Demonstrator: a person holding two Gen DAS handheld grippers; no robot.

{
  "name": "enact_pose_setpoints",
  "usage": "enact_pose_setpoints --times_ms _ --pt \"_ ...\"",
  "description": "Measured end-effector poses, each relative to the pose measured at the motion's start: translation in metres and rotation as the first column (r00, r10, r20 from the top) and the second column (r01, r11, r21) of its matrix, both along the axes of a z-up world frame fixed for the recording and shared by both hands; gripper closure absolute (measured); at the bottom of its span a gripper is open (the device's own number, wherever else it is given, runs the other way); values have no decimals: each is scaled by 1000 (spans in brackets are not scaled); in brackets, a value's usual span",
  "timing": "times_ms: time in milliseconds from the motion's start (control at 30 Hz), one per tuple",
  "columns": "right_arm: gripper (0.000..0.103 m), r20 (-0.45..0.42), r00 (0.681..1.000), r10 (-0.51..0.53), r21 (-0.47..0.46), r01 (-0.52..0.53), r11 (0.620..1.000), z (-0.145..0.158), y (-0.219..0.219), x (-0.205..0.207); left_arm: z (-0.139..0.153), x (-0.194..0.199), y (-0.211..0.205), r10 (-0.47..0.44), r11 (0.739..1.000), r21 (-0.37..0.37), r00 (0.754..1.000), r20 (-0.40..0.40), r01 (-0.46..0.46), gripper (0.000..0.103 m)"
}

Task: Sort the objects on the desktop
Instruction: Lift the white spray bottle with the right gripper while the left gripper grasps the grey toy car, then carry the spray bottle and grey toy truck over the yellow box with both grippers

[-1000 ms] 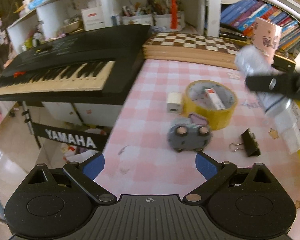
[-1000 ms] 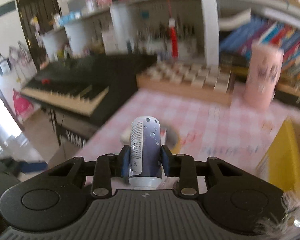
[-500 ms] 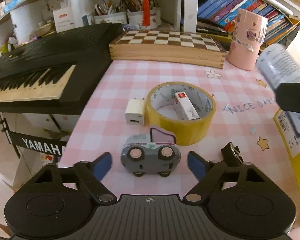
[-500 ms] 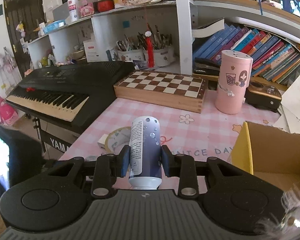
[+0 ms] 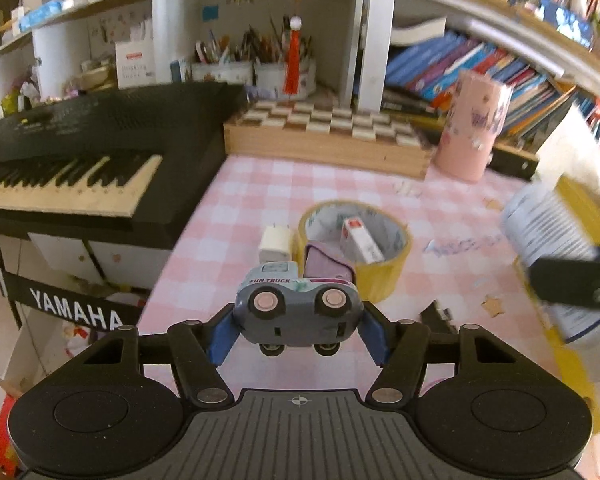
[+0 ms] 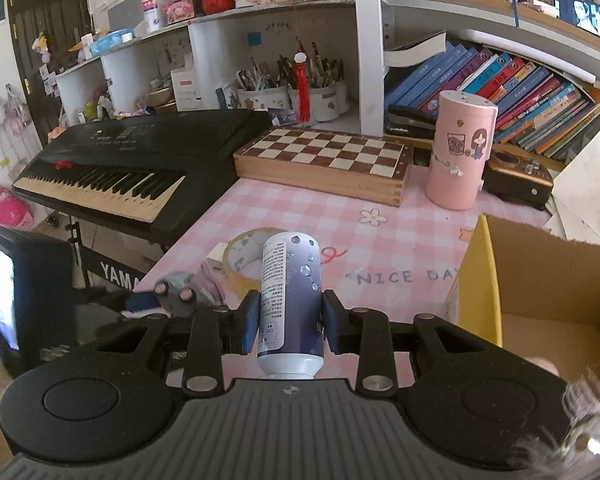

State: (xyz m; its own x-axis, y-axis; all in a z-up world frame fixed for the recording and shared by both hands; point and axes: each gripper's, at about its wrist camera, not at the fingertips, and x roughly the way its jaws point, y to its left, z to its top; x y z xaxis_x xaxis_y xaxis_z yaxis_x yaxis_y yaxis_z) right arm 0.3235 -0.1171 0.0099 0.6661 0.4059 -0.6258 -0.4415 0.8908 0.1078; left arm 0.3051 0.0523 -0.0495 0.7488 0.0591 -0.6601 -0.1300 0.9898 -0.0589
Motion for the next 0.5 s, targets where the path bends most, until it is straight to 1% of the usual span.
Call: enact_pose_setpoints --times_ms 167,267,500 --pt "72 2 1000 -7 9 7 1000 5 4 -14 28 -30 10 -1 1000 -21 999 43 1 39" --pt "72 3 1000 -13 16 13 1000 7 5 -24 41 -47 15 -10 999 -39 998 68 12 39" --pt "72 7 1000 -14 16 14 1000 14 5 -55 67 -86 17 -44 997 -54 991 123 51 39"
